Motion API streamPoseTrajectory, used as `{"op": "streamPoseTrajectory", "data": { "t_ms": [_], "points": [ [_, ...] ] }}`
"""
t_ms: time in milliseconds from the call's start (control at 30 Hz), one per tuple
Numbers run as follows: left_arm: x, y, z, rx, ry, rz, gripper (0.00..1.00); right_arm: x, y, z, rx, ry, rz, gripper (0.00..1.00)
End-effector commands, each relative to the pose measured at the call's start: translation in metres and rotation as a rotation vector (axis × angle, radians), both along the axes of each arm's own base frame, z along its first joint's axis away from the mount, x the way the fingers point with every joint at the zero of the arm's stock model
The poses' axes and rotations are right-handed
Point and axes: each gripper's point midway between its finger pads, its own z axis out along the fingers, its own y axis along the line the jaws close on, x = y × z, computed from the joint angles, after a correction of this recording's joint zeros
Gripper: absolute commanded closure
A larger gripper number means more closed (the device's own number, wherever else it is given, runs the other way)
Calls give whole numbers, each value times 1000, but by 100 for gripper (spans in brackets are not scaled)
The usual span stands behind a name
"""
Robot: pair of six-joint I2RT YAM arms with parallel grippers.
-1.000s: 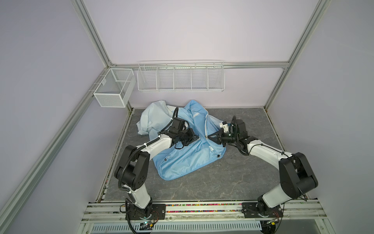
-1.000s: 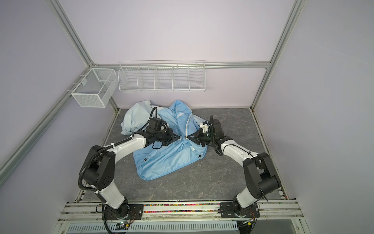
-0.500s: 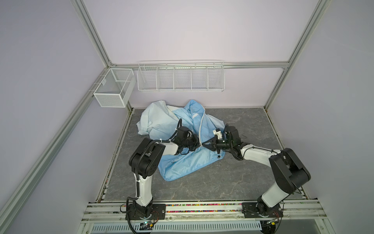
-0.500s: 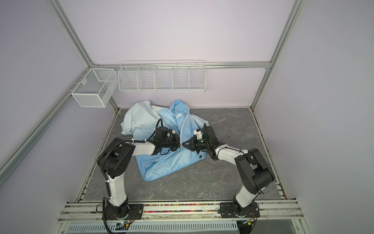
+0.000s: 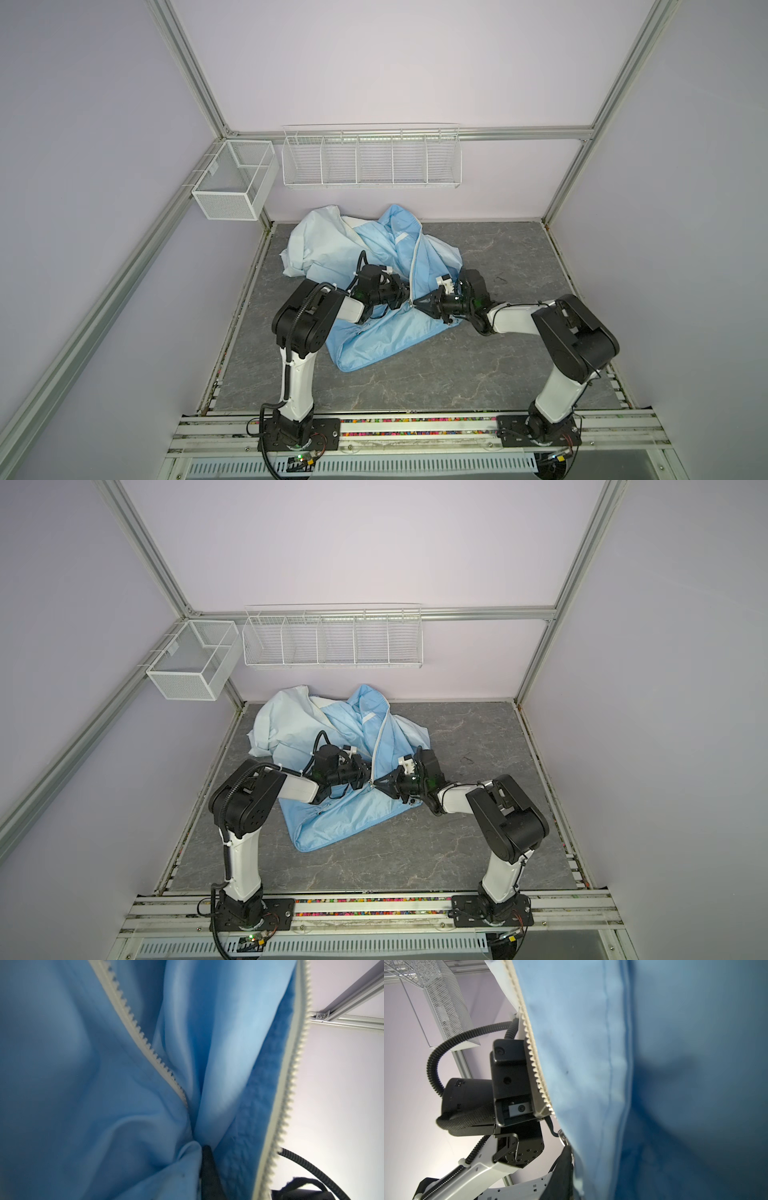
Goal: Zip up the jacket
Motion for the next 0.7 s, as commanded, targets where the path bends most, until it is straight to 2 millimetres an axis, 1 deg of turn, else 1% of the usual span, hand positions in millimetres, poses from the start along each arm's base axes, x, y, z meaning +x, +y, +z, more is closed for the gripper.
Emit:
{"op": "streamPoseTrajectory", "data": {
  "t_ms": [0,67,267,467,667],
  "points": [
    [-1,2,-6,-10,14,-2,100,5,5,0,15,2,-8,72],
    [-2,3,-6,-7,16,-2,100,6,5,-2,18,5,-13,68],
    [-3,4,-8,-3,22,-4,100,11,6,-2,26,-1,-25,62],
    [-4,4,-8,-3,26,-9,100,18,10,1,37,-10,-27,62],
    [-6,4,-8,-3,28,-11,100,22,11,-1,32,-10,-29,63]
  ]
}}
